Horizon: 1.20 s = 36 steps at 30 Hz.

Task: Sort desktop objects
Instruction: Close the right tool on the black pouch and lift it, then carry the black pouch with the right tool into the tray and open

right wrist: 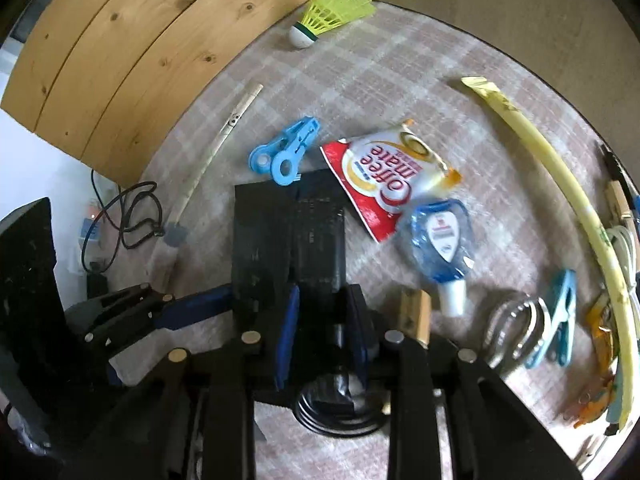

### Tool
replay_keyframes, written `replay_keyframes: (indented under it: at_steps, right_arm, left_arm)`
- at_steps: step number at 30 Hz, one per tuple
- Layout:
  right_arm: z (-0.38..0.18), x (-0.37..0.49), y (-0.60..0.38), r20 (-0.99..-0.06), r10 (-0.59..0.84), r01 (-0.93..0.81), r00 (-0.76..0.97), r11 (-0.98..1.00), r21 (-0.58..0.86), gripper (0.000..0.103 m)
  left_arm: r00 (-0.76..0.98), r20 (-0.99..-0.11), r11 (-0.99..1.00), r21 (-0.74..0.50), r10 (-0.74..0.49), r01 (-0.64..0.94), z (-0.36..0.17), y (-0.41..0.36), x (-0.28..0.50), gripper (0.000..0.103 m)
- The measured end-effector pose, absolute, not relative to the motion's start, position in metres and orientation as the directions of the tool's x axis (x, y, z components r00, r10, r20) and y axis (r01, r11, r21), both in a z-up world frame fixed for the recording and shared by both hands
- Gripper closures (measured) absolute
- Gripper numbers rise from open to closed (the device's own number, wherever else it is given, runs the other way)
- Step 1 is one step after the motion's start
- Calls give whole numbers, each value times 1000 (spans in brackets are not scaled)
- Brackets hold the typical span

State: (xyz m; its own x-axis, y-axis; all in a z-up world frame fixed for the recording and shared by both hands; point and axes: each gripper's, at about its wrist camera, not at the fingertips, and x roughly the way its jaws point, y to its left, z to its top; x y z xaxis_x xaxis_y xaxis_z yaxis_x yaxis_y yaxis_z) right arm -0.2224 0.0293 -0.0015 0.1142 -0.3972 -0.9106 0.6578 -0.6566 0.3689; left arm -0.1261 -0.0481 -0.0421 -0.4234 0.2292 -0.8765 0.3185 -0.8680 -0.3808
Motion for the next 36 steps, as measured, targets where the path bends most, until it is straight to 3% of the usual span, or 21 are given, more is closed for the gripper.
replay_keyframes:
  at_steps: [8, 19, 28, 36]
  right_arm:
    - [14, -234, 45, -869, -472, 588, 150, -664, 462, 79]
    - [84, -206, 72, -854, -518, 585, 59, -675, 450, 79]
    - [128, -167, 191, -850, -521, 475, -73, -767, 430, 79]
    - [124, -121, 335, -872, -461, 285, -168, -869, 404, 79]
  left_arm:
    - [-467, -860, -854, -390, 205, 344, -17, -51, -115, 64]
    - [-508, -844, -911, -334, 175, 243, 57, -18, -97, 64]
    - [-491, -828, -940, -336, 269, 53, 89, 81, -87, 64]
    - [-384, -833, -918, -359, 398, -171, 80, 216, -81, 64]
